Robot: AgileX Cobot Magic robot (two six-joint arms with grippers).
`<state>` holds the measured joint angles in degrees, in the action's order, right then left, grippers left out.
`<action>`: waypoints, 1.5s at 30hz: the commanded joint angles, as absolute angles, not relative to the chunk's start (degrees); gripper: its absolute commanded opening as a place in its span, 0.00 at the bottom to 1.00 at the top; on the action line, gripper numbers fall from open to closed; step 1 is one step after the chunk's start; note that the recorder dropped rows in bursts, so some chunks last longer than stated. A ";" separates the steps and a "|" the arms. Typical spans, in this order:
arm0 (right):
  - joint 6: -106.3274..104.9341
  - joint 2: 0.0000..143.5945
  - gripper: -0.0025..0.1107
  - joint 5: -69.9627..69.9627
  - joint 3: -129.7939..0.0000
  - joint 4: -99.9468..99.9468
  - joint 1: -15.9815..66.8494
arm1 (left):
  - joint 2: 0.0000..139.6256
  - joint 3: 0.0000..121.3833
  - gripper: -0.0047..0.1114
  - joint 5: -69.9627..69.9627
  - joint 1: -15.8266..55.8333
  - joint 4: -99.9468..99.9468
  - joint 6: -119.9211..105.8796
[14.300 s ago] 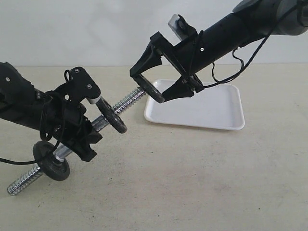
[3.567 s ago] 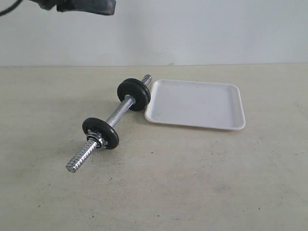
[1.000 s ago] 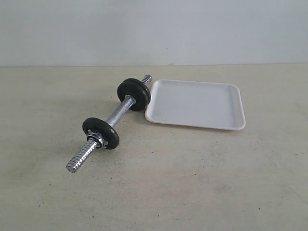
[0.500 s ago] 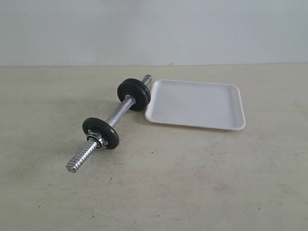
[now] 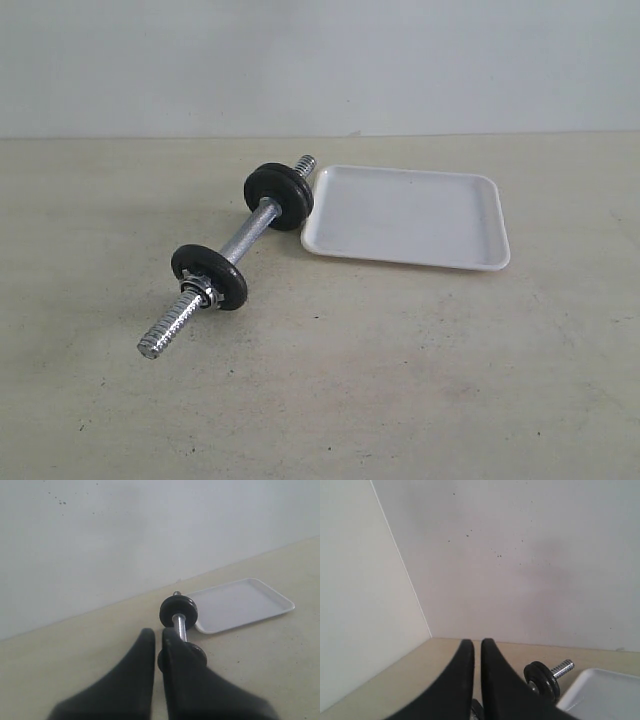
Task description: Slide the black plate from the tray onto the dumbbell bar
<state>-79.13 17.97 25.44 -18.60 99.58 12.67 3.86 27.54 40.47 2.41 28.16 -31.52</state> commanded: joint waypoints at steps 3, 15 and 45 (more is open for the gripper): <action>-78.92 17.83 0.06 25.82 -18.28 99.95 12.62 | 3.70 27.03 0.08 40.59 2.29 28.88 -31.06; -81.11 1.04 0.06 5.67 -13.12 96.42 12.49 | 3.70 27.03 0.08 40.60 2.29 28.88 -31.06; 1.50 0.00 0.06 17.36 -10.54 -3.37 12.51 | 3.29 27.03 0.08 40.40 2.29 28.88 -31.06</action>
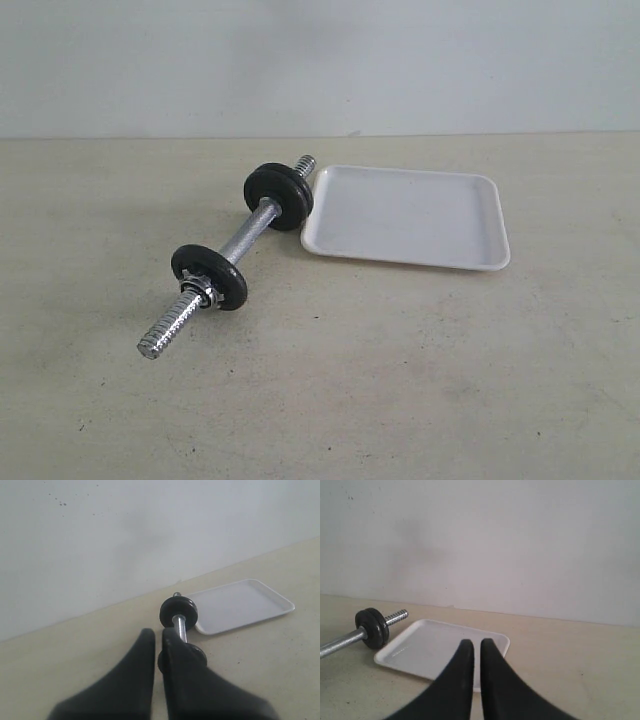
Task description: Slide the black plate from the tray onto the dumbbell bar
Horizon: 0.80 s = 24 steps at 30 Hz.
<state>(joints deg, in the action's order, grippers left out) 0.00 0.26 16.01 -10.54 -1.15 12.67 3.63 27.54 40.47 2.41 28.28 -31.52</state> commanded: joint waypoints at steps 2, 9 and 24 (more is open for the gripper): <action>1.61 0.00 0.06 17.62 -10.54 -4.21 12.51 | 3.29 27.03 0.08 40.40 2.29 28.88 -31.06; 3.84 0.00 0.06 14.46 -6.53 -5.07 12.51 | 3.29 27.03 0.08 40.40 2.29 28.88 -31.06; 7.05 0.00 0.06 20.86 0.00 -6.33 12.51 | 3.29 27.03 0.08 40.28 2.29 28.88 -31.06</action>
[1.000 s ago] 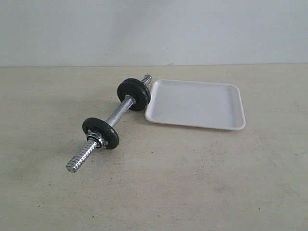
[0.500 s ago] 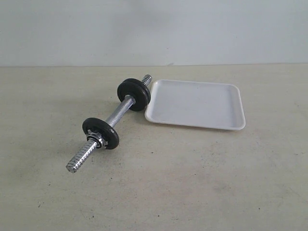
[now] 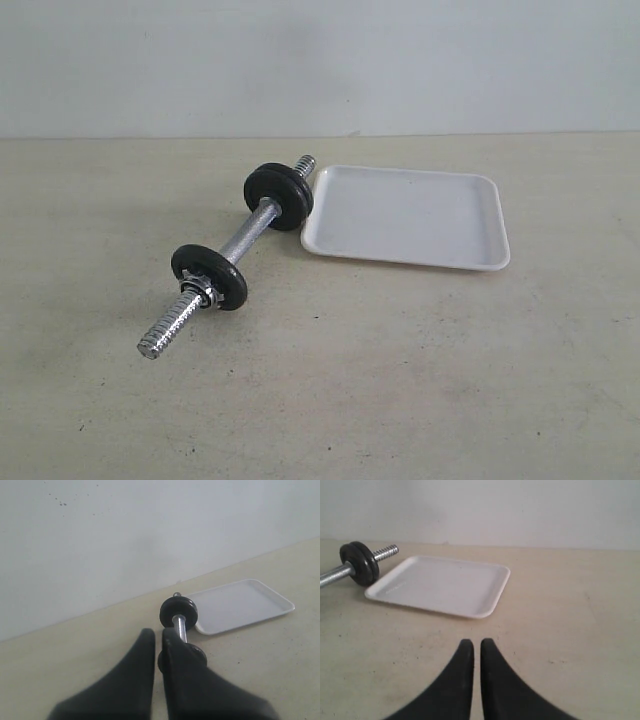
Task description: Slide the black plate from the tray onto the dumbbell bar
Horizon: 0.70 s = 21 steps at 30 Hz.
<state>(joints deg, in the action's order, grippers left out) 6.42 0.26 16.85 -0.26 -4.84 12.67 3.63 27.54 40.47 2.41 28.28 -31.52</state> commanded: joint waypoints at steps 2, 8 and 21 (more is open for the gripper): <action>7.81 0.00 0.06 20.86 0.00 -6.91 12.38 | 3.29 27.03 0.08 40.28 2.29 28.88 -31.06; 8.44 0.00 0.06 20.97 0.00 -7.19 6.38 | 3.29 27.03 0.08 40.45 2.29 28.88 -31.06; 8.44 0.00 0.06 20.96 0.00 -7.97 5.15 | 3.29 27.03 0.08 40.45 2.29 28.88 -31.06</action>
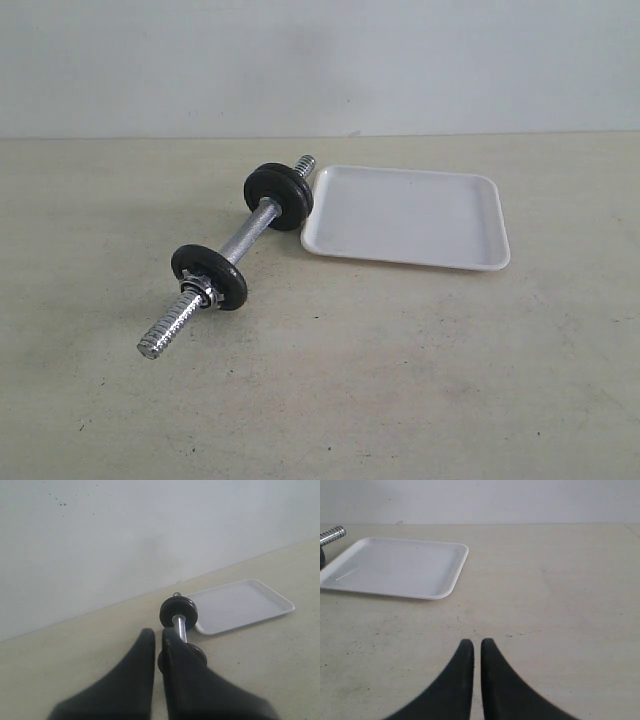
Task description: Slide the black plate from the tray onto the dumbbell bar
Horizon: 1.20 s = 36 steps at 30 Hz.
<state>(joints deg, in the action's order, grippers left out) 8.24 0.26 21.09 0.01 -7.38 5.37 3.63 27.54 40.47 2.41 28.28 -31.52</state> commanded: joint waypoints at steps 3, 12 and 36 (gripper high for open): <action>8.44 0.00 0.06 20.84 0.00 -7.95 5.15 | 3.29 27.03 0.08 40.45 2.29 28.88 -31.06; 8.44 0.00 0.06 20.84 0.00 -7.95 5.15 | 3.29 27.03 0.08 40.45 2.29 28.88 -31.06; 8.44 0.00 0.06 20.84 0.00 -7.95 5.15 | 0.00 5.57 0.08 10.72 2.29 0.00 5.55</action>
<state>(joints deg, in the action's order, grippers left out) 8.24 0.26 21.09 0.01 -7.38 5.28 0.19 7.81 13.60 2.41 2.41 2.98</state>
